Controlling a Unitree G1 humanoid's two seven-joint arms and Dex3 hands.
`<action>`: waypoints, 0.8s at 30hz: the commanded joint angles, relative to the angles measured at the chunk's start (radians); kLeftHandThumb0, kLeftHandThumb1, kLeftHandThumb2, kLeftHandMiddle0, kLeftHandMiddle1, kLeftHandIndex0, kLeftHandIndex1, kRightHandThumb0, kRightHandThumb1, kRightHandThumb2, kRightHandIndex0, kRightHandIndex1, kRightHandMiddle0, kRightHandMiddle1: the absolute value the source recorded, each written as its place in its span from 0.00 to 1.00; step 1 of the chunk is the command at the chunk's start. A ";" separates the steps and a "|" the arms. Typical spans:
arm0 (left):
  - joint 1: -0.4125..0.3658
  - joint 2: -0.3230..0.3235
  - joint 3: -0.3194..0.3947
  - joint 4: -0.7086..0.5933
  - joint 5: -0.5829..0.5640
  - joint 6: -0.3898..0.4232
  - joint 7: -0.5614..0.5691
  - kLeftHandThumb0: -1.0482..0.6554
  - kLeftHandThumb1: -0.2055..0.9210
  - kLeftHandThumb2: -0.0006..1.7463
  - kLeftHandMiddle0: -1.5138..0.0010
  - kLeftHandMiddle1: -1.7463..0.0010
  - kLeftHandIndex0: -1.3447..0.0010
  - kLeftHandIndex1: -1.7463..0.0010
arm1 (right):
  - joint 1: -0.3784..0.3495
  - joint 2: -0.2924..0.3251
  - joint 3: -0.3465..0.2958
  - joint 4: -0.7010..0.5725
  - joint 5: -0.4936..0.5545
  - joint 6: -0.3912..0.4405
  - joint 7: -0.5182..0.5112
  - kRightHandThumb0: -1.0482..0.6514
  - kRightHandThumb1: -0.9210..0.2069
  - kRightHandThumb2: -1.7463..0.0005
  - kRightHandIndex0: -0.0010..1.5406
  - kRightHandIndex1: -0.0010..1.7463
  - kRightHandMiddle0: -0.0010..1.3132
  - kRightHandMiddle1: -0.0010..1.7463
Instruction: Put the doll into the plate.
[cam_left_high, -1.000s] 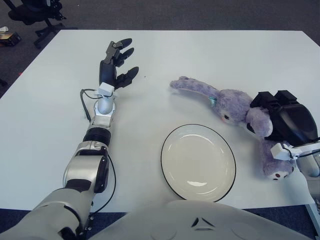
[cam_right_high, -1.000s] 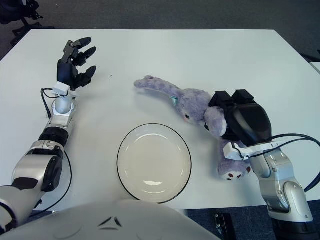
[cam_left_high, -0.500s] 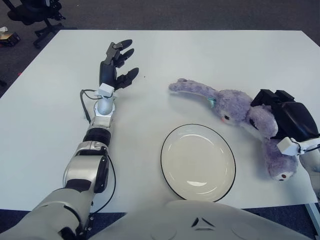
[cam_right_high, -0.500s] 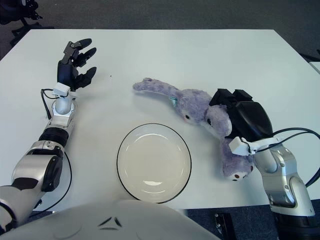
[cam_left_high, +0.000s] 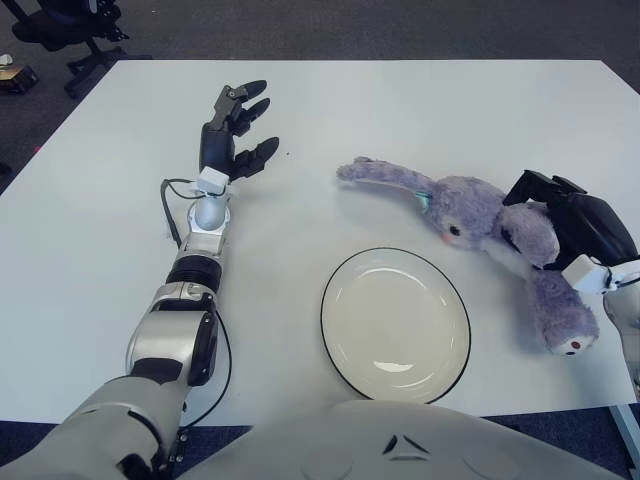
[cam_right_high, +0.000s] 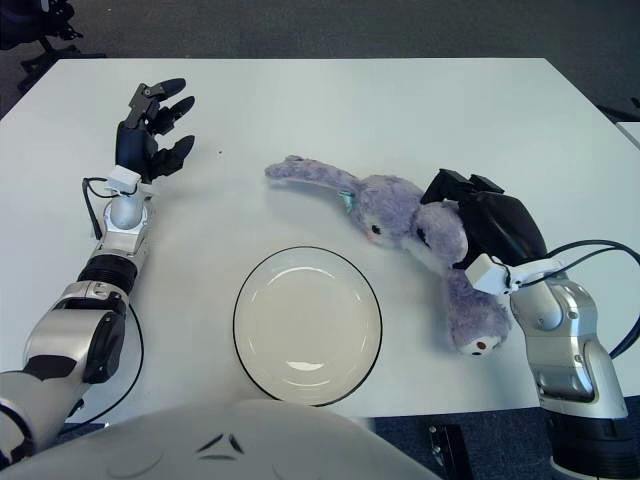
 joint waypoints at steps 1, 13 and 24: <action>0.008 0.016 -0.001 0.005 0.013 -0.010 -0.001 0.38 1.00 0.13 0.47 0.97 0.72 0.58 | -0.022 0.016 -0.009 0.018 0.112 0.074 0.062 0.86 0.39 0.37 0.31 1.00 0.46 1.00; 0.010 0.018 0.000 0.012 0.021 -0.011 -0.001 0.38 1.00 0.14 0.47 0.97 0.72 0.58 | -0.116 0.006 -0.072 -0.029 0.469 0.408 0.197 0.63 0.16 0.81 0.59 1.00 0.54 1.00; 0.010 0.017 -0.001 0.022 0.022 -0.010 -0.001 0.38 1.00 0.14 0.47 0.97 0.72 0.58 | -0.237 -0.019 -0.107 -0.066 0.641 0.708 0.179 0.63 0.13 0.87 0.62 1.00 0.55 1.00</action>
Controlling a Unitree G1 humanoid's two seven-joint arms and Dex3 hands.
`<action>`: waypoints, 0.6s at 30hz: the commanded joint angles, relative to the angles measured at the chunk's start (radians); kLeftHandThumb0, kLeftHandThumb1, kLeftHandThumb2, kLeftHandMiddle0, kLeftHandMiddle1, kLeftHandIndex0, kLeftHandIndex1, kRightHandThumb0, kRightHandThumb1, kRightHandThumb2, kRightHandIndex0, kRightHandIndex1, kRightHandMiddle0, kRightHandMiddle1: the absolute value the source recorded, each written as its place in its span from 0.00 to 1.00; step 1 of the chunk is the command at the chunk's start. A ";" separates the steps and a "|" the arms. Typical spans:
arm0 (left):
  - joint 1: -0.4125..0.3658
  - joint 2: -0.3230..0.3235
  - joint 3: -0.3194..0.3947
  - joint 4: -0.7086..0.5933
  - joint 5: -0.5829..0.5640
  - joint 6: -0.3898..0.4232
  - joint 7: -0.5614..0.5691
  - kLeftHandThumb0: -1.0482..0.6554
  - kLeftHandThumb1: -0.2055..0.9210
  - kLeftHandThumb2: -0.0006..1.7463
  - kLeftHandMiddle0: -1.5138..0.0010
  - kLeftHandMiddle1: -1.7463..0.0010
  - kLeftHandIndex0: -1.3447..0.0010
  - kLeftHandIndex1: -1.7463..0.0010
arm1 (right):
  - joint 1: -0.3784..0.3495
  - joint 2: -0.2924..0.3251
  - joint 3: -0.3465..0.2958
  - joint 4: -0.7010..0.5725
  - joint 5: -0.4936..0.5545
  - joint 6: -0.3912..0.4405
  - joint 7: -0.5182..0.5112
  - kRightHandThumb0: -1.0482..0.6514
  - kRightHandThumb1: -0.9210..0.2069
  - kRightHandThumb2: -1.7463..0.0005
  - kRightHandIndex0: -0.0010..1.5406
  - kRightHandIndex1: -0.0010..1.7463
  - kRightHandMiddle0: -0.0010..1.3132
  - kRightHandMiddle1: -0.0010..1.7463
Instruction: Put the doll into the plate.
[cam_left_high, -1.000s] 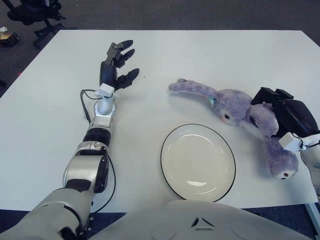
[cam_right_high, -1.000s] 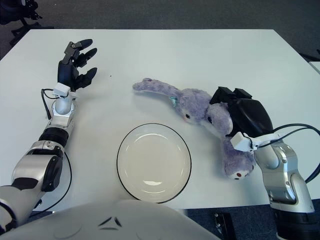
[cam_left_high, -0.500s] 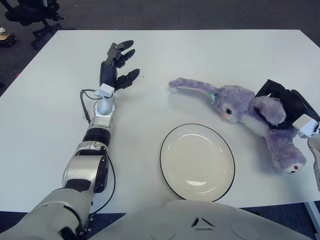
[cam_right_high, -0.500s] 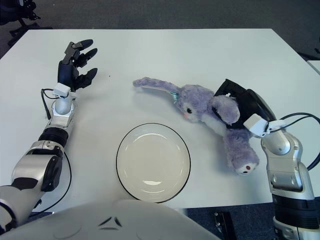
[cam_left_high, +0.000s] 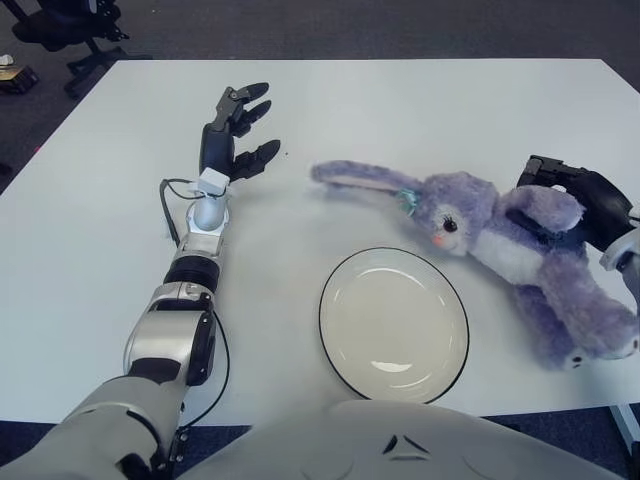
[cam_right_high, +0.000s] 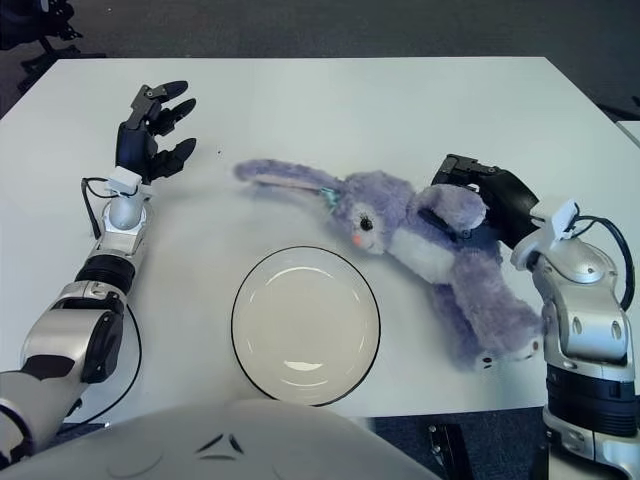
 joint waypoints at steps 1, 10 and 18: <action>0.009 0.008 -0.001 0.010 0.004 -0.007 -0.001 0.38 1.00 0.14 0.47 0.97 0.72 0.58 | -0.069 -0.024 -0.030 -0.029 0.086 0.126 -0.012 0.64 0.13 0.87 0.62 1.00 0.55 1.00; 0.004 0.007 0.000 0.032 0.003 0.006 0.001 0.39 1.00 0.13 0.47 0.97 0.72 0.59 | -0.202 -0.052 -0.073 0.006 0.250 0.401 -0.027 0.68 0.13 0.87 0.61 1.00 0.55 1.00; 0.003 0.007 0.000 0.044 0.002 0.018 0.002 0.41 1.00 0.13 0.46 0.97 0.72 0.59 | -0.318 -0.056 -0.104 0.042 0.356 0.591 -0.070 0.70 0.19 0.78 0.61 1.00 0.56 1.00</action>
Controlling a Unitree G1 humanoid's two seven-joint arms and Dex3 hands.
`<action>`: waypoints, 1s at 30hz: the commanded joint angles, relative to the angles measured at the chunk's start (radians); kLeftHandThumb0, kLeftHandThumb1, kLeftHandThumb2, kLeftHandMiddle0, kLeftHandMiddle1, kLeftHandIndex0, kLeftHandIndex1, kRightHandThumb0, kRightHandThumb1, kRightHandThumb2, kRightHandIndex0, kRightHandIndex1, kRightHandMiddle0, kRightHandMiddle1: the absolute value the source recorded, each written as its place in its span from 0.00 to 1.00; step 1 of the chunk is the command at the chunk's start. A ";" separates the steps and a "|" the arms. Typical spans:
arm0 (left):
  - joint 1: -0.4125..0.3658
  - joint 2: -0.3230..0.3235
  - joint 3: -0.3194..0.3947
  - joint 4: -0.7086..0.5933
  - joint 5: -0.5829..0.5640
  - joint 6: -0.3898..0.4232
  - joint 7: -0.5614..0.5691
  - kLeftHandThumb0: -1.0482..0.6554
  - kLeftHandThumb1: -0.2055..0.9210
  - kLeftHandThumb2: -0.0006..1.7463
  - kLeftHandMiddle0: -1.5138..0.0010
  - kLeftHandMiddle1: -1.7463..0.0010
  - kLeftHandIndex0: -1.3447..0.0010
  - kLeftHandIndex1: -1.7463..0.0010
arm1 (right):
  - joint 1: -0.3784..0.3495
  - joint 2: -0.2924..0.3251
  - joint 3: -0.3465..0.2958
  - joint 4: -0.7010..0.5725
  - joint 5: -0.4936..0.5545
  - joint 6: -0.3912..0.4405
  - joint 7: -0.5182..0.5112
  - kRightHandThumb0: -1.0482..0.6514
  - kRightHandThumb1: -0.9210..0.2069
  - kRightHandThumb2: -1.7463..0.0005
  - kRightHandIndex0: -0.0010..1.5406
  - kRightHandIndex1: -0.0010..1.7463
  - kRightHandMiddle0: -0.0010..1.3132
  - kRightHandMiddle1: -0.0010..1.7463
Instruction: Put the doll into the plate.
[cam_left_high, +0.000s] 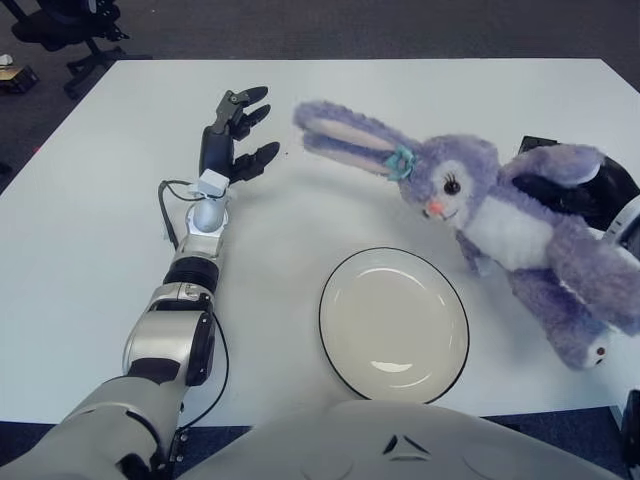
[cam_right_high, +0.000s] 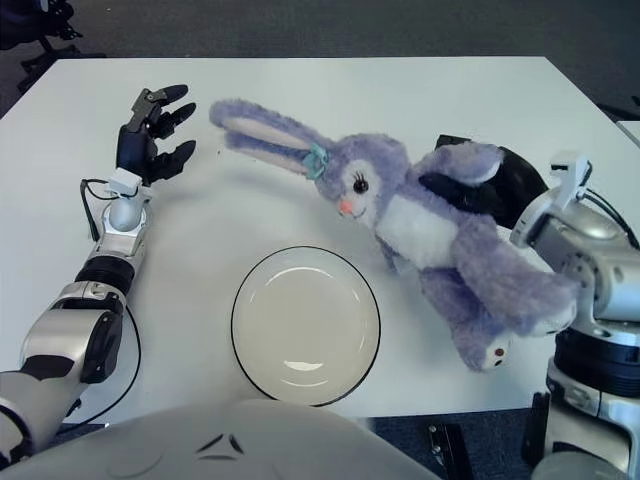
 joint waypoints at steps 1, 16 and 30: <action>0.003 0.004 0.000 0.014 0.001 0.015 0.002 0.42 1.00 0.13 0.46 0.97 0.72 0.59 | -0.064 -0.015 -0.027 0.015 0.053 0.080 -0.023 0.70 0.20 0.77 0.61 1.00 0.56 1.00; 0.004 0.002 -0.002 0.016 0.004 0.038 0.005 0.43 1.00 0.15 0.46 0.98 0.71 0.59 | -0.194 0.059 -0.052 0.067 0.160 0.132 -0.035 0.70 0.24 0.70 0.62 1.00 0.57 1.00; 0.012 -0.003 -0.006 0.009 0.008 0.043 0.011 0.44 1.00 0.15 0.46 0.98 0.71 0.58 | -0.313 0.078 0.184 0.313 -0.036 0.119 -0.139 0.68 0.22 0.72 0.61 1.00 0.58 1.00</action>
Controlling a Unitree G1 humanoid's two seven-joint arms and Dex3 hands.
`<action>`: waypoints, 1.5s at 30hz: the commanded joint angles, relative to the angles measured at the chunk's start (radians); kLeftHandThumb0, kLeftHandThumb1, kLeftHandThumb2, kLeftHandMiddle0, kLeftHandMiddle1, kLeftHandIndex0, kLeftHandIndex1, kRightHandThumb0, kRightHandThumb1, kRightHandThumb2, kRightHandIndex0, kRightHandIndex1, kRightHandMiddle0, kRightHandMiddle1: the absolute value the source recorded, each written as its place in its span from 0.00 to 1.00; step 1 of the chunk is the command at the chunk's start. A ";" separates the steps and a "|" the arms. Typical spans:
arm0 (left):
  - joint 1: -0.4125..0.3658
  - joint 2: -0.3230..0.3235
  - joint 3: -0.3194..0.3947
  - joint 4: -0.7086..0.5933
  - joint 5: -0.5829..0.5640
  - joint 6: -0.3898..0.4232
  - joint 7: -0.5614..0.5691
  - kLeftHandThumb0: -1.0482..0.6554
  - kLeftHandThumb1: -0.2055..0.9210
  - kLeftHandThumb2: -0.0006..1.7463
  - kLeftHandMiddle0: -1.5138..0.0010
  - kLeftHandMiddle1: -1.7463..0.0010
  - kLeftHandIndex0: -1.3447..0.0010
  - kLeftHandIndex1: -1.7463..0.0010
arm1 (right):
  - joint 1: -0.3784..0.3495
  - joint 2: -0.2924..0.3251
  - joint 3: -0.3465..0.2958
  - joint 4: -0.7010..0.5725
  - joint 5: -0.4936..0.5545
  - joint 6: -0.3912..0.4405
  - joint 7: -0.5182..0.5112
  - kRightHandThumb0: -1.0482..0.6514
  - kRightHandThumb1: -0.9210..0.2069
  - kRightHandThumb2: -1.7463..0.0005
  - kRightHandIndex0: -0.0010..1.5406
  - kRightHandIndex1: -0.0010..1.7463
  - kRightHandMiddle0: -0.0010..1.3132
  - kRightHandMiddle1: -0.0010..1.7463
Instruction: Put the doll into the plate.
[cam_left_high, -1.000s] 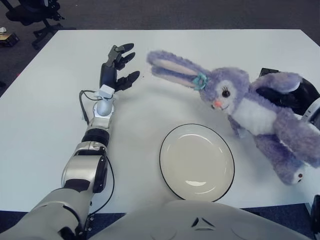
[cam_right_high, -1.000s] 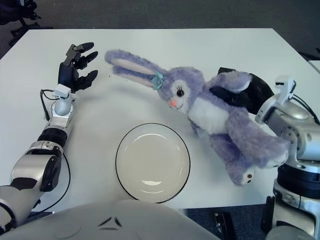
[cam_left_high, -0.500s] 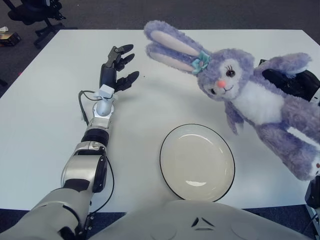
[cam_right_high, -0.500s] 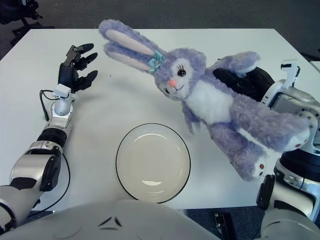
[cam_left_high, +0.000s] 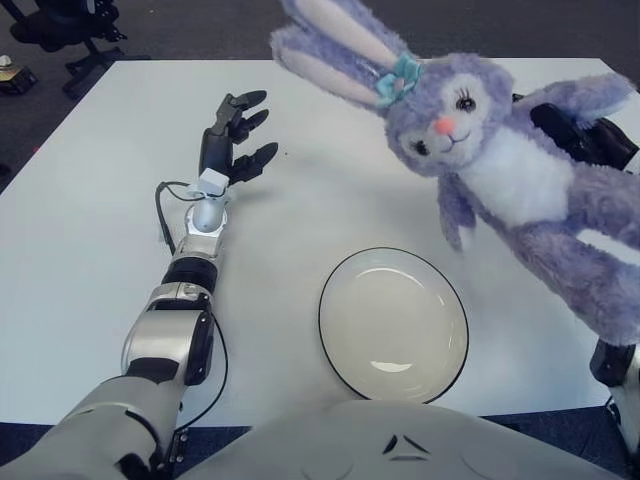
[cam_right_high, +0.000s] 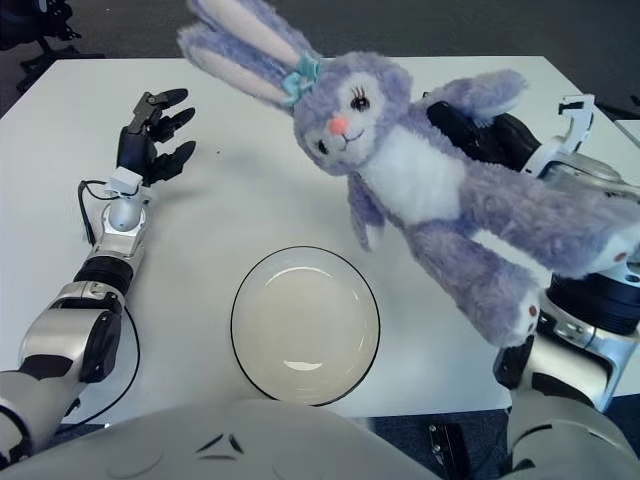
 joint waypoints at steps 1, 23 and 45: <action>0.013 -0.008 -0.007 0.003 0.008 0.008 0.007 0.44 1.00 0.15 0.46 0.98 0.71 0.58 | -0.033 0.013 0.096 0.120 -0.079 0.007 -0.027 0.67 0.22 0.72 0.61 1.00 0.59 1.00; 0.022 -0.012 -0.007 -0.006 -0.005 0.010 -0.001 0.46 1.00 0.15 0.45 0.98 0.71 0.58 | 0.063 -0.163 0.443 0.152 -0.534 -0.590 0.195 0.35 0.00 0.88 0.35 0.23 0.30 0.28; 0.017 -0.013 -0.004 0.008 -0.021 0.004 -0.013 0.48 1.00 0.14 0.46 0.99 0.70 0.58 | 0.163 -0.186 0.408 0.172 -0.732 -1.001 0.246 0.22 0.00 0.81 0.28 0.00 0.28 0.04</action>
